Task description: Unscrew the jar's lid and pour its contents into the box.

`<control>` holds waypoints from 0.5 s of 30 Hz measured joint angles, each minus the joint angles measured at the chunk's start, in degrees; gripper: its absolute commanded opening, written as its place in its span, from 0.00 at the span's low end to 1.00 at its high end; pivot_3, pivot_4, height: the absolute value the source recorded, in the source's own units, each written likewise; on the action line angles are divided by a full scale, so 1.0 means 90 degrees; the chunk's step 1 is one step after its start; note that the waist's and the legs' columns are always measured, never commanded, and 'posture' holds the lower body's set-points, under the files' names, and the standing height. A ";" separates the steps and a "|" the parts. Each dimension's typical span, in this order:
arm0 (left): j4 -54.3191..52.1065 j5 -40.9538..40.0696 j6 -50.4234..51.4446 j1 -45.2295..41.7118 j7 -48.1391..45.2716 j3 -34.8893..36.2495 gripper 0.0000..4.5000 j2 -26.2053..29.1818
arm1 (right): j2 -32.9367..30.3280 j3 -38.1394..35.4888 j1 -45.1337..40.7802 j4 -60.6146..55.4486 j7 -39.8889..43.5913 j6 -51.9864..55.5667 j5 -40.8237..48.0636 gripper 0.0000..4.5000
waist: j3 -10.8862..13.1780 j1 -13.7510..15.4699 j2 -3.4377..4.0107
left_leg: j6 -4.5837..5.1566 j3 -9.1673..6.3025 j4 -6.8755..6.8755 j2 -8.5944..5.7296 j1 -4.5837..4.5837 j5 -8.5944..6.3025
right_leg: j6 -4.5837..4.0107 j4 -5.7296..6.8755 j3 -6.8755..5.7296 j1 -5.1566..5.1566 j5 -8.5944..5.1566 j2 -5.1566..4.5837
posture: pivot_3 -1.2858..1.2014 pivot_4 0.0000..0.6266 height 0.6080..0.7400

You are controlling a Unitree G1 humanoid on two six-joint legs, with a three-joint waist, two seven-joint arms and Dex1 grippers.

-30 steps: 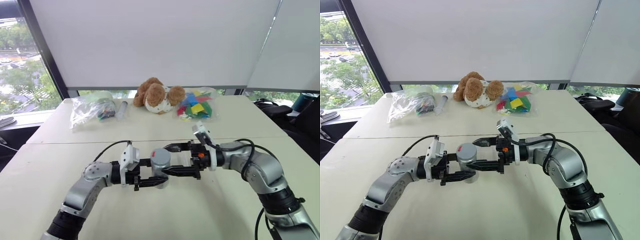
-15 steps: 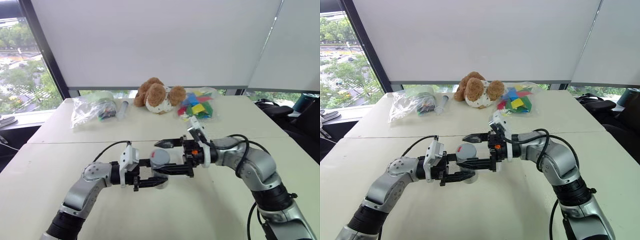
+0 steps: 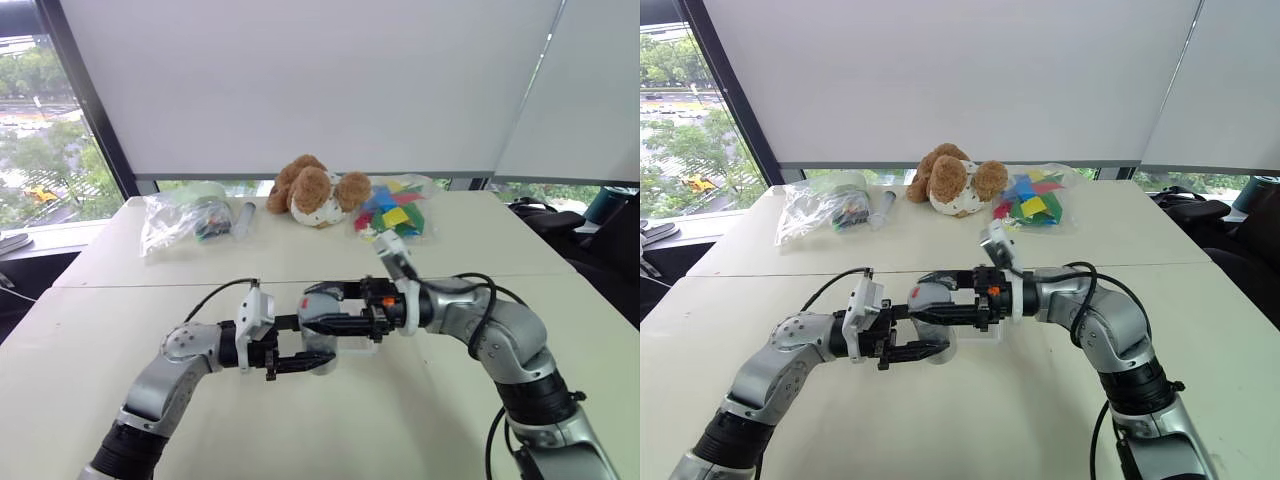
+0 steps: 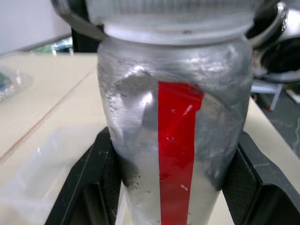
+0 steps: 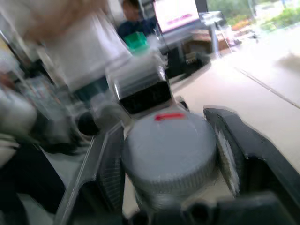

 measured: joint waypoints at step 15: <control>0.0460 -0.0426 0.0601 -0.0170 -0.0047 0.0632 0.49 0.0494 | -0.1568 -0.1845 0.2496 0.2758 0.0190 -0.3927 -0.1777 0.51 | 0.0000 -0.0013 -0.0001 | 0.0001 0.0010 0.0002 -0.0006 0.0018 0.0000 | 0.0003 -0.0004 0.0004 0.0019 -0.0004 0.0000 | 0.52 0.24 1.00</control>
